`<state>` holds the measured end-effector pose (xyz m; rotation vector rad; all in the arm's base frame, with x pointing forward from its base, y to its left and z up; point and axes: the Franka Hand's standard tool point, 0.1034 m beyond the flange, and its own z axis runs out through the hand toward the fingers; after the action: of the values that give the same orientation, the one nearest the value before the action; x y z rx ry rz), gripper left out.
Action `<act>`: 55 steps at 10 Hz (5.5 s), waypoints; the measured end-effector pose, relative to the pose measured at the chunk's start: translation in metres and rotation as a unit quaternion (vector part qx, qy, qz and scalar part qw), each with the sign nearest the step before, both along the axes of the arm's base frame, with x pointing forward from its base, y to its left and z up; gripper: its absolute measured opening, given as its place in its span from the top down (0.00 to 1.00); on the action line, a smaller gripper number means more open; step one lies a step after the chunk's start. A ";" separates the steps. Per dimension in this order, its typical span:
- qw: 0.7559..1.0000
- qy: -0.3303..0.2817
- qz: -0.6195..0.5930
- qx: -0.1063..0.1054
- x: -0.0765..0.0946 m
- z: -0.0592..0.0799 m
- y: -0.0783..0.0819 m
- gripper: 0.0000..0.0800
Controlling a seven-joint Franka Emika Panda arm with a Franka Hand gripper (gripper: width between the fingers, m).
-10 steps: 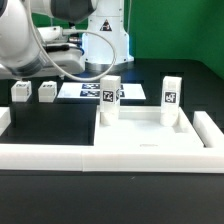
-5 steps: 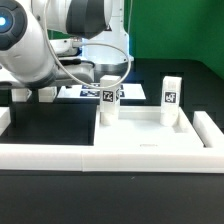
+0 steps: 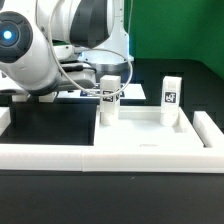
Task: Assemble square table
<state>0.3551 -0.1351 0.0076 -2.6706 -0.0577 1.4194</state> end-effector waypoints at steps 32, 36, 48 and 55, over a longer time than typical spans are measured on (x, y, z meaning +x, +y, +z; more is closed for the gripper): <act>0.867 -0.496 -0.045 -0.020 0.227 0.193 0.124 0.64; 0.804 -0.586 -0.093 -0.034 0.245 0.204 0.184 0.64; 0.748 -0.659 -0.063 -0.037 0.260 0.140 0.231 0.64; 0.729 -0.683 -0.041 -0.033 0.264 0.100 0.236 0.64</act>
Offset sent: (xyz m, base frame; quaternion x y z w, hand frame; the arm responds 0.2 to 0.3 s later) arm 0.0000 0.0000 0.0000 0.0000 0.0000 0.0000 1.0000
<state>0.6187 0.1011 0.1079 -2.9933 -0.0067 -0.8126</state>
